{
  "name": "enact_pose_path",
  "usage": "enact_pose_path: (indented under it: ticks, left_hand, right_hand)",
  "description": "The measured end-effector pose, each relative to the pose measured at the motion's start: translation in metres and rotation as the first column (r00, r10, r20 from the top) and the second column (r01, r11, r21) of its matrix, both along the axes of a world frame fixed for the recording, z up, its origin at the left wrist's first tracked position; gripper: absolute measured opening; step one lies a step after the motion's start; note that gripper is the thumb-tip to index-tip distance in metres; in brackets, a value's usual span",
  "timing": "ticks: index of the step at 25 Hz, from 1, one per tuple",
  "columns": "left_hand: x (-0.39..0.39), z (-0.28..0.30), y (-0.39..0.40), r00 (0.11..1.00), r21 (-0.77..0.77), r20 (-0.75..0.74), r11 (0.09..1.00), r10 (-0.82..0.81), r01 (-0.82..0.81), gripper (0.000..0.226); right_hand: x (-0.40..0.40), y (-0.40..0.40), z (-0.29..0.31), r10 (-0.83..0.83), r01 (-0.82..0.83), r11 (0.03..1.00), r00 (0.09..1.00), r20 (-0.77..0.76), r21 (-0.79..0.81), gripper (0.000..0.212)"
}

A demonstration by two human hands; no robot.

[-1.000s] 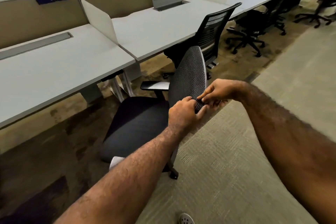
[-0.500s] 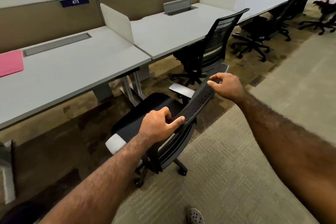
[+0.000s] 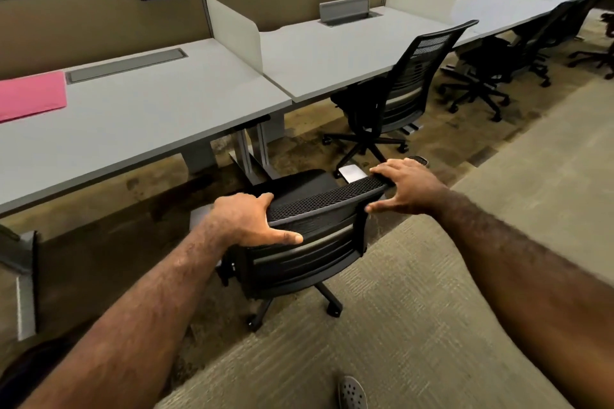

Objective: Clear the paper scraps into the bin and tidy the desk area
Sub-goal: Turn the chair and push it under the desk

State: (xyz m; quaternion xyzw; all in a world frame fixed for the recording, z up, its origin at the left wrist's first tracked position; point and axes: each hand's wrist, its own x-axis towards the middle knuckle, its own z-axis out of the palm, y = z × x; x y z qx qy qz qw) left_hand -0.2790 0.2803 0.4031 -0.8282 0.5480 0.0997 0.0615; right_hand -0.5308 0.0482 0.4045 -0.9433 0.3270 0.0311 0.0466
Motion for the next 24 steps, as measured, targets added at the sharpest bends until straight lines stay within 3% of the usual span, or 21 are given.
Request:
enact_pose_path:
  ticks: [4, 7, 10, 24]
  left_hand:
    - [0.017, -0.007, 0.016, 0.997, -0.049, 0.039, 0.997, 0.065, -0.063, 0.090]
    - [0.033, -0.007, 0.032, 0.996, -0.028, 0.028, 0.996, 0.084, -0.083, 0.095]
    - [0.042, -0.006, 0.050, 0.995, -0.009, -0.001, 0.995, 0.099, -0.099, 0.100]
    - [0.060, 0.001, 0.159, 0.989, -0.043, -0.058, 0.990, 0.134, -0.137, 0.117]
  right_hand:
    - [0.026, 0.023, -0.005, 0.105, -0.092, 0.988, 0.990, 0.095, -0.126, 0.082]
    - [0.041, 0.040, -0.009, 0.139, -0.118, 0.973, 0.986, 0.094, -0.197, 0.070]
    - [0.053, 0.059, -0.014, 0.157, -0.112, 0.950, 0.978, 0.138, -0.291, 0.072]
    - [0.095, 0.162, 0.006, 0.226, -0.215, 0.948, 0.974, 0.020, -0.234, 0.067]
